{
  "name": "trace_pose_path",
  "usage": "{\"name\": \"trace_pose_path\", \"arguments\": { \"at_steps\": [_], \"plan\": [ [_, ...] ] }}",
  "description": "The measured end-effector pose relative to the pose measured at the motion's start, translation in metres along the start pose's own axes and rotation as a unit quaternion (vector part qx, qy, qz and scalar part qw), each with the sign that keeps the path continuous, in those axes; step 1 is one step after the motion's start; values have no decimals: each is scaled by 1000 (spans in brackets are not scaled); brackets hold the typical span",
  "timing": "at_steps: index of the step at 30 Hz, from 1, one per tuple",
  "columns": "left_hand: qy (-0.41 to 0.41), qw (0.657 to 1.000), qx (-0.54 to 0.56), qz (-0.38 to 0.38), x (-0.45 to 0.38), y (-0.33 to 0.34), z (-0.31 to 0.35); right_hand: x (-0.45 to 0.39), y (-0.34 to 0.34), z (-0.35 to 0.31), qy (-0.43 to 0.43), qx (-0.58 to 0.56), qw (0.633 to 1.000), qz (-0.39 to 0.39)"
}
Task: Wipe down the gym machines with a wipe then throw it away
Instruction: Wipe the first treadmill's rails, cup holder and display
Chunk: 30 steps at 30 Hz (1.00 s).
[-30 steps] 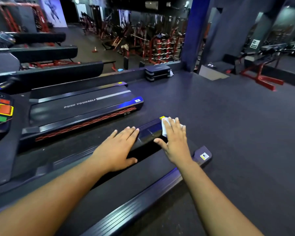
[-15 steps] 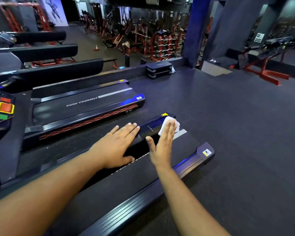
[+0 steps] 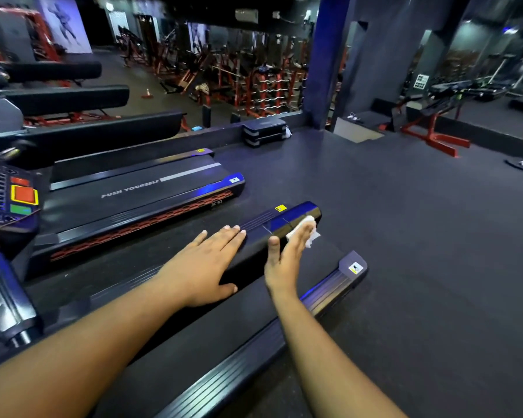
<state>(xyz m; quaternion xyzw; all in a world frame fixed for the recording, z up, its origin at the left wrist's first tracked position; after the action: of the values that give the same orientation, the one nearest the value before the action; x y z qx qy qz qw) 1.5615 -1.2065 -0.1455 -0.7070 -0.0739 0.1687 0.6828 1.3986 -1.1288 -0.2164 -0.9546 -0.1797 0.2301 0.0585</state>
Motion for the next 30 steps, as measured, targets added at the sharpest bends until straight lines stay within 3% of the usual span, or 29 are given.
{"name": "trace_pose_path", "arguments": {
  "at_steps": [4,6,11,17,19,21,24,27,30],
  "plan": [
    [-9,1000,8,7,0,1,-1,41,-5,-14,-180,121,969,-122],
    [-6,1000,4,7,0,1,0,24,-19,-7,-231,198,944,-129],
    [-11,1000,0,15,0,0,-1,-44,-37,-18,-168,323,922,-127],
    [-51,998,0,24,24,-2,-9,35,-8,-55,-339,251,869,-259],
    [-47,999,-10,16,38,-3,-12,33,-13,-56,-373,251,851,-272],
    [-44,999,-17,10,49,-5,-16,8,-21,-50,-370,275,855,-235],
    [-46,999,-19,8,62,-8,-19,-23,-28,-43,-298,326,878,-186],
    [-52,998,-22,11,71,-8,-21,8,-8,-57,-298,320,873,-217],
    [-54,998,-28,14,80,-9,-24,65,7,-74,-359,257,856,-270]
  ]
}}
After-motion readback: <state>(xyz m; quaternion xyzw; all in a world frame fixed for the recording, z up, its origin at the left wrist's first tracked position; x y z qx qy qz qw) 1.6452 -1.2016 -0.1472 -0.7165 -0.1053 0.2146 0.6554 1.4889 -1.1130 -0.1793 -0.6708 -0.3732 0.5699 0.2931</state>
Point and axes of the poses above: each hand's wrist, its own x-axis away from the middle knuckle, its own y-axis out of the palm, z = x × y, the point moved 4 cm from there along -x, towards the middle knuckle, and after that the axes turned 7 degrees about z, right-handed, at the moved point
